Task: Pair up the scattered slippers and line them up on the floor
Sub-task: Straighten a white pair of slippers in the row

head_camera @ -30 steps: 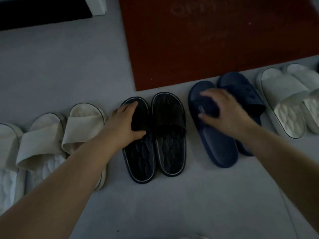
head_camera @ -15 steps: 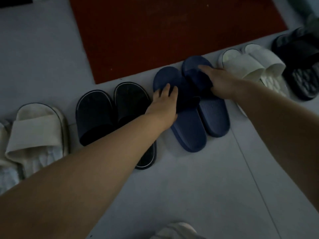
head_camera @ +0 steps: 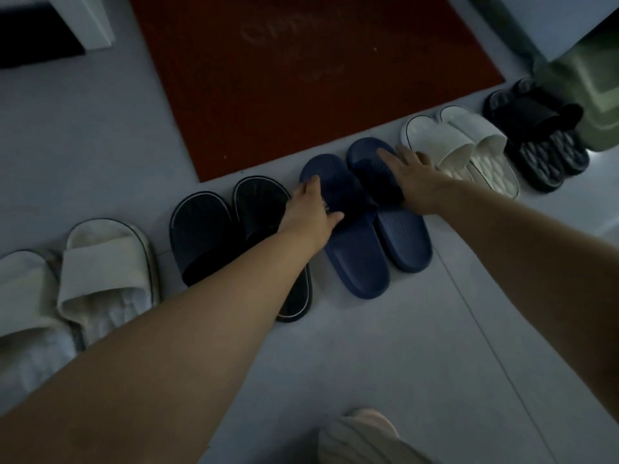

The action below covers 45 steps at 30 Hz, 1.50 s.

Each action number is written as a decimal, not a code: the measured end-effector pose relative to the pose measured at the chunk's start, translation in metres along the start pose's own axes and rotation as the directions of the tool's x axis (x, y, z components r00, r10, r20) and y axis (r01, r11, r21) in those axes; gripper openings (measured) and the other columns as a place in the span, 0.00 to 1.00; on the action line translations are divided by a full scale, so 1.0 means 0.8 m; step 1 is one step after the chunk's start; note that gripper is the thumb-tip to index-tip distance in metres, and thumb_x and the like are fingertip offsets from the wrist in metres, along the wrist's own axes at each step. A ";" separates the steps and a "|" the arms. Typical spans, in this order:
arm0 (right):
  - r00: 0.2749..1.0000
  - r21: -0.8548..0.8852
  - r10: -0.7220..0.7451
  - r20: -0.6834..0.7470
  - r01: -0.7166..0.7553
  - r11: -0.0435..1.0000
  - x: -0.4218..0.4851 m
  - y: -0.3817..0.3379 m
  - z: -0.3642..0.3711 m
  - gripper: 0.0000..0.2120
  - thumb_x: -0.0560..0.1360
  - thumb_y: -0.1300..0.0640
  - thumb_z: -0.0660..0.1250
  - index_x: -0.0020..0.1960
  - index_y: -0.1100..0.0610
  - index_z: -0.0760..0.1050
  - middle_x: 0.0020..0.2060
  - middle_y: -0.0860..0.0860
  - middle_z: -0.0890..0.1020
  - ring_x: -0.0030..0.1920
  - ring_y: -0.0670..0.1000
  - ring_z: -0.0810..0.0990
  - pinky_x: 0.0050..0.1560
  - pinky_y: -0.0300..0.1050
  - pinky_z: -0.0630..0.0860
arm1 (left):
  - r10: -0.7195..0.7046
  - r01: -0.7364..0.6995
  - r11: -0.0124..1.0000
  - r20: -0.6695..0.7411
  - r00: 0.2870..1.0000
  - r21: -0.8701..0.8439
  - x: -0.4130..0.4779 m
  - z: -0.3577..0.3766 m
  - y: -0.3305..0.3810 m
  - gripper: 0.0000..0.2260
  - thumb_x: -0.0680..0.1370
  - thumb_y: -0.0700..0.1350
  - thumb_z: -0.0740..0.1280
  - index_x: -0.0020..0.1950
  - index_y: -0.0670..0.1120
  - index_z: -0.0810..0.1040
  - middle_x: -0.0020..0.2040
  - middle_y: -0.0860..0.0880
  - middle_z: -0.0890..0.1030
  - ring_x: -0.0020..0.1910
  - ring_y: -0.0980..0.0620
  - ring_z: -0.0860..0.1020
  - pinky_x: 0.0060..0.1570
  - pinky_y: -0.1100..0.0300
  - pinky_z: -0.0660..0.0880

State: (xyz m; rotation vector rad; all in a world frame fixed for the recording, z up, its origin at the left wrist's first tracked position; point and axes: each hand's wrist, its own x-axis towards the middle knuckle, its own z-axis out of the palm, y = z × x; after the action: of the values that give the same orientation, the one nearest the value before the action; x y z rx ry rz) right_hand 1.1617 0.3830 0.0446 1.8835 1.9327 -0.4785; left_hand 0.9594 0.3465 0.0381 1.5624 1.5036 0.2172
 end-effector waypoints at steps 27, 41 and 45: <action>0.986 0.188 -0.165 -0.031 0.168 0.968 0.064 0.327 -0.039 0.40 0.70 0.61 0.69 0.75 0.52 0.50 0.74 0.52 0.60 0.70 0.60 0.63 0.65 0.53 0.67 | -0.003 -0.050 0.961 -0.192 0.981 -0.271 0.104 0.145 0.183 0.22 0.77 0.42 0.64 0.69 0.50 0.64 0.56 0.55 0.75 0.53 0.57 0.75 0.52 0.66 0.70; 0.926 0.398 -0.351 -0.141 0.378 0.836 0.164 0.400 0.000 0.35 0.73 0.55 0.68 0.74 0.49 0.53 0.69 0.51 0.68 0.63 0.57 0.71 0.61 0.50 0.70 | -0.419 0.415 0.907 -0.239 0.876 -0.068 0.211 0.241 0.268 0.26 0.77 0.45 0.62 0.73 0.46 0.57 0.72 0.47 0.62 0.67 0.44 0.69 0.60 0.53 0.70; 0.926 0.368 -0.340 -0.162 0.377 0.850 0.166 0.402 0.003 0.36 0.73 0.56 0.68 0.73 0.49 0.53 0.67 0.51 0.71 0.61 0.56 0.73 0.57 0.49 0.72 | -0.430 0.404 0.903 -0.326 0.842 -0.146 0.209 0.249 0.266 0.23 0.78 0.47 0.61 0.72 0.47 0.59 0.70 0.45 0.65 0.65 0.43 0.71 0.55 0.56 0.70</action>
State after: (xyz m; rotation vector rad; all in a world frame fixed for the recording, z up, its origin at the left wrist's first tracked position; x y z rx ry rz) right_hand 1.4816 0.5074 -0.0140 1.7852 2.4117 -0.9762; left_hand 1.2822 0.4323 -0.0008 1.1355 2.0564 0.3052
